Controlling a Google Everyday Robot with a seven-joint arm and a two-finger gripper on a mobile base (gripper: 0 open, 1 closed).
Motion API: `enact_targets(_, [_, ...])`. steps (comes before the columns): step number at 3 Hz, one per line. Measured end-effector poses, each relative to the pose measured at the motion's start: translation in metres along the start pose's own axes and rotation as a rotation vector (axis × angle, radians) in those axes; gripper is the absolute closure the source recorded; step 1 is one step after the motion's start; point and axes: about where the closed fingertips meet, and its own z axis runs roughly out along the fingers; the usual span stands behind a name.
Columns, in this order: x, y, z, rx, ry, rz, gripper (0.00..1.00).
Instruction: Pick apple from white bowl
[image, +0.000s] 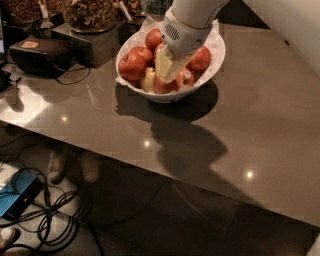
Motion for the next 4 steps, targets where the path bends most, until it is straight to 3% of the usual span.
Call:
enact_targets(1, [0.0, 0.0, 0.0, 0.0, 0.0, 0.0, 0.15])
enact_targets(2, [0.0, 0.0, 0.0, 0.0, 0.0, 0.0, 0.0])
enact_targets(4, [-0.0027, -0.0033, 0.0029, -0.003, 0.001, 0.025, 0.0])
